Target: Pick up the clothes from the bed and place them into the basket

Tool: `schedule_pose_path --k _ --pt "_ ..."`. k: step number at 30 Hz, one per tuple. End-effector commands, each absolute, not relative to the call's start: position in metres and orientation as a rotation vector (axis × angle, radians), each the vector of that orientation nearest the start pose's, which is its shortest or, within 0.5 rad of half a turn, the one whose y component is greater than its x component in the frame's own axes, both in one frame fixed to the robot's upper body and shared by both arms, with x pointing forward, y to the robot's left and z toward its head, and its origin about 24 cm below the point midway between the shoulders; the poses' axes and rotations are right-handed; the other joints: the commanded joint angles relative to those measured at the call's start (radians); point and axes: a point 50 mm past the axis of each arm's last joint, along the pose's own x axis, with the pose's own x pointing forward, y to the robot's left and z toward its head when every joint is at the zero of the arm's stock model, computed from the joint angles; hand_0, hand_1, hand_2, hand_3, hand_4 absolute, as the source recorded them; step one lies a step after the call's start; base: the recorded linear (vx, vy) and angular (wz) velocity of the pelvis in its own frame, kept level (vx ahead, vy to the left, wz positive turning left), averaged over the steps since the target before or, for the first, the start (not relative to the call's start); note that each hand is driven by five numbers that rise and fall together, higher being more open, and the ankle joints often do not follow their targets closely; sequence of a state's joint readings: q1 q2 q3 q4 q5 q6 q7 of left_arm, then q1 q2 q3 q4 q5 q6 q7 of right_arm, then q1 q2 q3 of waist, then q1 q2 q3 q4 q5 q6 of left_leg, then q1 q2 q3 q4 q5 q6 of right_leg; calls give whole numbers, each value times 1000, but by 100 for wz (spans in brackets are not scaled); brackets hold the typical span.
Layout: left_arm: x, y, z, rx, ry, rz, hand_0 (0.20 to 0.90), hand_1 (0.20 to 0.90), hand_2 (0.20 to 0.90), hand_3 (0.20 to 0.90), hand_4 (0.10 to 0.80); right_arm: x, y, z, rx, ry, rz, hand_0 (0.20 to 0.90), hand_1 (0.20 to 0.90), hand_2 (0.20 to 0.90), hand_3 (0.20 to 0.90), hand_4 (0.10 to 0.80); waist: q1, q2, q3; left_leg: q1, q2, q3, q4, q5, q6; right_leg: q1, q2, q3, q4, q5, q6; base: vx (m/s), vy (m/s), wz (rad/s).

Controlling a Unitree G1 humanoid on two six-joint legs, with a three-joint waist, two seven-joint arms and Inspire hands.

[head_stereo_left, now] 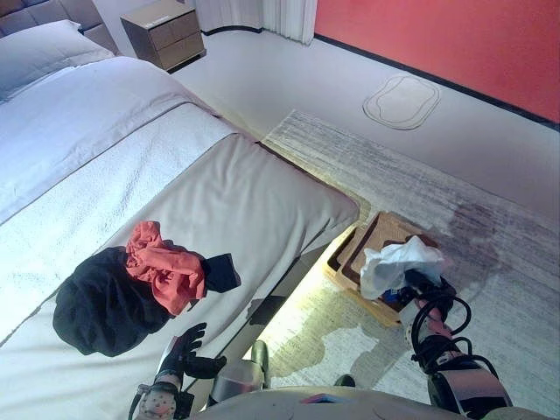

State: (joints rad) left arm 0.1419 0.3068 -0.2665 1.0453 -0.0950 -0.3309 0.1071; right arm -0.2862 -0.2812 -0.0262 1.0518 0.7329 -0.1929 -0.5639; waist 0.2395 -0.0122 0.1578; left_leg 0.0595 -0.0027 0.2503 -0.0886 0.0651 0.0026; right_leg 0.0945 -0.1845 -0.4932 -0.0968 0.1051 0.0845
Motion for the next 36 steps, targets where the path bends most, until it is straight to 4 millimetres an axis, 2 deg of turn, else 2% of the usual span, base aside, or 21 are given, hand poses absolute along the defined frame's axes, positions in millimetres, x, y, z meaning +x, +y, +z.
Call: schedule_pose_path --k 1,24,25,26,27,28,33,36 --pt "110 238 -134 369 773 9 900 900 900 900 800 271 -320 -8 178 279 -989 300 300 300 200 100 21 38 -41 -31 4 -156 1 -45 -37 26 14 18 63 -74 32 37 -8 2" --pt "110 241 -134 363 782 21 900 900 900 900 800 286 -350 33 149 176 -1054 300 300 300 200 100 21 50 -36 -12 4 -174 1 -54 -45 42 12 6 59 -78 32 2 -1 1" --pt "109 242 -134 363 786 23 900 900 900 900 800 286 -354 36 148 169 -1060 399 399 399 315 215 22 51 -37 -12 4 -175 1 -54 -45 43 12 4 57 -78 33 11 -15 3" --pt "109 242 -134 364 786 23 900 900 900 900 800 286 -357 39 146 162 -1060 556 556 556 499 399 23 52 -37 -12 4 -176 1 -54 -46 44 12 2 58 -78 33 23 -17 4" --pt "109 242 -134 363 787 25 900 900 900 900 800 287 -359 43 141 153 -1058 867 867 867 862 762 24 53 -36 -12 3 -178 1 -53 -47 44 12 1 58 -78 32 34 -15 5" --pt "109 242 -134 362 788 30 900 900 900 900 800 289 -360 46 131 142 -1055 900 900 900 900 800 25 54 -35 -7 4 -180 1 -59 -49 47 13 2 59 -83 32 29 -10 7" --pt "110 243 -134 350 793 37 900 900 900 900 800 294 -366 60 113 111 -1042 900 900 900 900 800 27 57 -30 -8 3 -184 1 -57 -51 46 11 -2 64 -87 32 13 -2 7" --pt "109 243 -134 342 798 40 900 900 900 900 800 294 -367 61 109 111 -1029 900 900 900 900 800 28 59 -31 -8 3 -185 1 -57 -53 49 10 -4 63 -88 31 4 1 2"
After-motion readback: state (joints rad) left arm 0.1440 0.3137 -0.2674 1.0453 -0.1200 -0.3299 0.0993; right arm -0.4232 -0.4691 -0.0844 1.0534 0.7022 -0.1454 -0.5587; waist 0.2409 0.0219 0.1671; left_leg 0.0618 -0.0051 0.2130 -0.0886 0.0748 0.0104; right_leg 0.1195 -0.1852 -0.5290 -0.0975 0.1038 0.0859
